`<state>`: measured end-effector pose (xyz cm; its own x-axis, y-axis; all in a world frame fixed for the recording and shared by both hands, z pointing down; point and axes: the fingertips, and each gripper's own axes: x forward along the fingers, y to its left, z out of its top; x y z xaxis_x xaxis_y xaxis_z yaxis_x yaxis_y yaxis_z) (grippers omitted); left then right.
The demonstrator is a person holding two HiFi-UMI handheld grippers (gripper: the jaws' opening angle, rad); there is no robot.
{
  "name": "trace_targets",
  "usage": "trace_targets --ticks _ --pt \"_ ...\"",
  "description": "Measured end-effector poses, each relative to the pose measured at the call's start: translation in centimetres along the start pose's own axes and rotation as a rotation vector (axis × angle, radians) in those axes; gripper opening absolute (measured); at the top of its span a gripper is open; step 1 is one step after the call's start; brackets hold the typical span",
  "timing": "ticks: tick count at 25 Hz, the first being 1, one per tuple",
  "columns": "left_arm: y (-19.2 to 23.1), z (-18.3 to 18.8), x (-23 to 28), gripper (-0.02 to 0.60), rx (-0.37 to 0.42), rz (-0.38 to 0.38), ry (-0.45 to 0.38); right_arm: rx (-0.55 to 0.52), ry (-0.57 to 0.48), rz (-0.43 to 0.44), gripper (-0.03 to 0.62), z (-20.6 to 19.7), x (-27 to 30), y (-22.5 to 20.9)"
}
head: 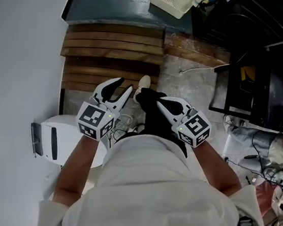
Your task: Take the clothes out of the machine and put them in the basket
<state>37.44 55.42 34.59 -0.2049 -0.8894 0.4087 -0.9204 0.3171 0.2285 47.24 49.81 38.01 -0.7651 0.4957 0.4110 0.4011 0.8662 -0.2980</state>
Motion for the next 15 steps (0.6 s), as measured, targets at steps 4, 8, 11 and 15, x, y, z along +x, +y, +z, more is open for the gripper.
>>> trace_targets --ticks 4,8,11,15 --pt "4.2 3.2 4.6 0.130 0.002 -0.012 0.018 0.036 0.006 0.006 0.003 2.5 3.1 -5.2" --pt "7.4 6.6 9.3 0.130 0.032 -0.072 0.052 0.073 0.011 -0.010 0.003 5.5 5.6 -10.6" --pt "9.7 9.9 12.8 0.130 0.050 -0.113 0.085 0.100 0.008 -0.044 0.003 8.2 6.9 -14.9" --pt "11.5 14.9 16.9 0.130 0.073 -0.141 0.096 0.129 -0.011 -0.080 0.003 12.1 7.1 -19.6"
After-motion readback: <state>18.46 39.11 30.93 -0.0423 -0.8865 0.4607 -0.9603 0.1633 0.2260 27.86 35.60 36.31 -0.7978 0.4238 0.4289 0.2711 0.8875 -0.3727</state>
